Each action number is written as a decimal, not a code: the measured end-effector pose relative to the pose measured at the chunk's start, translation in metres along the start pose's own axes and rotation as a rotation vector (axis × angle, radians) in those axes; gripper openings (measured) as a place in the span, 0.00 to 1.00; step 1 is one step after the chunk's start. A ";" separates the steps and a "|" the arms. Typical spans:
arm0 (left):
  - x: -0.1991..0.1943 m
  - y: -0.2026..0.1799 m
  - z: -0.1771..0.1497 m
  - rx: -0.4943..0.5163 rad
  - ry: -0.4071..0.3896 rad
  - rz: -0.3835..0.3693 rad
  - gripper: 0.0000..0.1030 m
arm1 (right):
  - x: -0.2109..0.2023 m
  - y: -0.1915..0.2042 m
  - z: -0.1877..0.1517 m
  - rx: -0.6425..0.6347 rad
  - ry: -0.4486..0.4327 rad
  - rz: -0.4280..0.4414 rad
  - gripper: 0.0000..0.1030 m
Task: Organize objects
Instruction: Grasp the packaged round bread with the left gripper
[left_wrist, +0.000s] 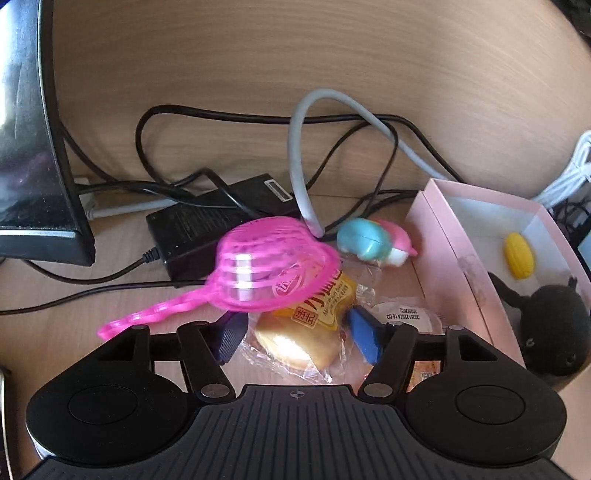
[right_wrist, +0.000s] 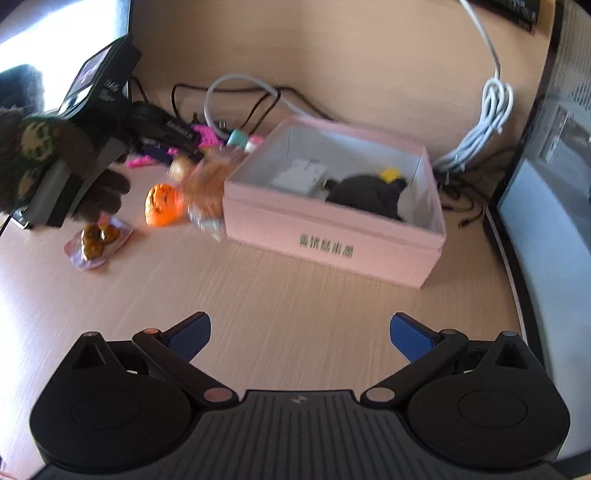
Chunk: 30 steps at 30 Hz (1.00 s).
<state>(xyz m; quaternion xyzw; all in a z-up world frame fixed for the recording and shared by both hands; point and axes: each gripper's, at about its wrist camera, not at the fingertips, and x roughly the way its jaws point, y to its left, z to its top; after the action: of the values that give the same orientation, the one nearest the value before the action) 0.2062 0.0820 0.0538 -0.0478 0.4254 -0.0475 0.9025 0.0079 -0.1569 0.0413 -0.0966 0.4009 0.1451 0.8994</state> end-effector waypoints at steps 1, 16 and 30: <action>0.000 0.002 0.000 -0.014 0.004 0.003 0.65 | 0.001 0.002 -0.003 0.000 0.004 -0.003 1.00; -0.028 0.009 -0.026 -0.048 0.012 -0.030 0.54 | -0.008 0.050 -0.018 -0.167 0.038 -0.036 1.00; -0.068 0.051 -0.069 -0.047 -0.012 -0.051 0.55 | 0.006 0.109 0.011 -0.253 -0.023 0.062 1.00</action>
<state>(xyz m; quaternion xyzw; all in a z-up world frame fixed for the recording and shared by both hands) 0.1120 0.1378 0.0553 -0.0802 0.4197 -0.0602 0.9021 -0.0172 -0.0505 0.0379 -0.1951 0.3719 0.2235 0.8796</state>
